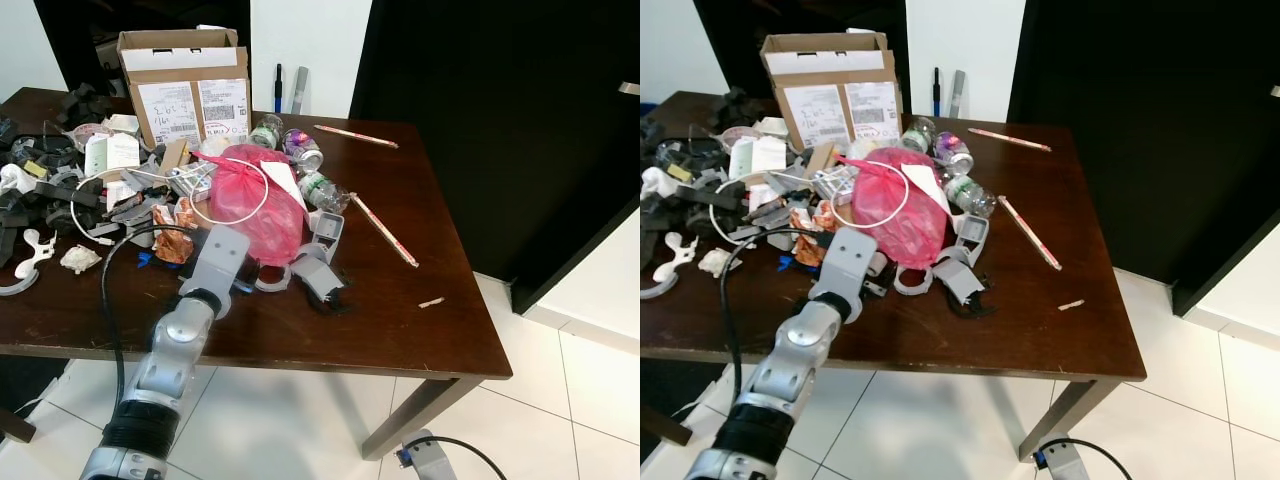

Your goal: Picking trash to rubbish bin

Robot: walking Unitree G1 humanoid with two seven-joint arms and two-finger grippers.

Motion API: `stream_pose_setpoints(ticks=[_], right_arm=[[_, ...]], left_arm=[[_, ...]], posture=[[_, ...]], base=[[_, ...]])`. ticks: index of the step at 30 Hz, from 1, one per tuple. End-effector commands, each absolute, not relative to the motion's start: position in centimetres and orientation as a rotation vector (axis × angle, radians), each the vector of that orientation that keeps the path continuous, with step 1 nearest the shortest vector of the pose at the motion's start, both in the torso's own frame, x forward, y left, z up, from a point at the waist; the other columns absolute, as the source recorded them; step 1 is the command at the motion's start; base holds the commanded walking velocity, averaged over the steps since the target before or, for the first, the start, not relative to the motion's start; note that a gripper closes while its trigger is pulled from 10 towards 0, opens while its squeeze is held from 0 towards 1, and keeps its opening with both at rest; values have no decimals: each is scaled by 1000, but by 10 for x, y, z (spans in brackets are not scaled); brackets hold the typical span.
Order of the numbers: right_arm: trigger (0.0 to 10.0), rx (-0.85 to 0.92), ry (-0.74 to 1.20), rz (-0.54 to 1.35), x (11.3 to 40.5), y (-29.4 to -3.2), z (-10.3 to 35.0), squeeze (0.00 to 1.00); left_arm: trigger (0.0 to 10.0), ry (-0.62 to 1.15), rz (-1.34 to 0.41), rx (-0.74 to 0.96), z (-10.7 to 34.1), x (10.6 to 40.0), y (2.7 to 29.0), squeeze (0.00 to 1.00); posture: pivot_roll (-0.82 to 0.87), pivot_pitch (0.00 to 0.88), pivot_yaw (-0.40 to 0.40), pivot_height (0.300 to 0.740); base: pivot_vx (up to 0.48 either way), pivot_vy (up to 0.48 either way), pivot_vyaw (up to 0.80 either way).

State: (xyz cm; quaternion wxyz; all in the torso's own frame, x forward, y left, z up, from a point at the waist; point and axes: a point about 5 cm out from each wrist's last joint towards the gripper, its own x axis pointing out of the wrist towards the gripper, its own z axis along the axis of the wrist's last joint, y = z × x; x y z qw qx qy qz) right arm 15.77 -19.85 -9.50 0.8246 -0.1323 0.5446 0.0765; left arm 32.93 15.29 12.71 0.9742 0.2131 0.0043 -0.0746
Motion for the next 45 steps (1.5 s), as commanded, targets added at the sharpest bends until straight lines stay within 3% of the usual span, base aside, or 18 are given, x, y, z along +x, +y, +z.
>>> stream_pose_setpoints(ticks=[1, 5, 11, 12, 20, 26, 32, 41, 45], right_arm=[[10000, -282, 1175, 160, 152, -200, -97, 0], [10000, -285, 1176, 164, 151, -200, -97, 0], [10000, -286, 1175, 168, 152, -200, -97, 0], [10000, -288, 1176, 172, 152, -199, -97, 0], [10000, -293, 1180, 180, 150, -199, -98, 0], [10000, -295, 1182, 186, 150, -198, -98, 0], [10000, -302, 1182, 192, 150, -198, -98, 0], [10000, -303, 1181, 187, 150, -200, -98, 0], [10000, -304, 1180, 188, 151, -200, -97, 0]], left_arm=[[10000, 15, -108, 512, 128, 330, 158, 0], [10000, -34, 19, 735, 141, 329, 169, 0], [10000, -76, 82, 817, 149, 328, 173, 0], [10000, -148, 169, 920, 165, 324, 178, 0], [10000, -236, 312, 999, 190, 316, 187, 0], [10000, -158, 384, 881, 175, 315, 209, 0], [10000, -75, 337, 528, 155, 320, 222, 0], [10000, -131, 271, 425, 161, 322, 219, 0], [10000, -233, 142, 346, 170, 323, 202, 0]], posture=[[174, 90, -71, 740], [177, 92, -71, 740], [183, 100, -70, 740], [185, 105, -70, 740], [188, 110, -69, 740], [197, 115, -83, 740], [192, 116, -93, 740], [187, 111, -92, 740], [189, 111, -95, 740]], base=[[0, 0, 0], [0, 0, 0], [0, 0, 0], [0, 0, 0], [0, 0, 0], [0, 0, 0], [0, 0, 0], [0, 0, 0], [0, 0, 0]])
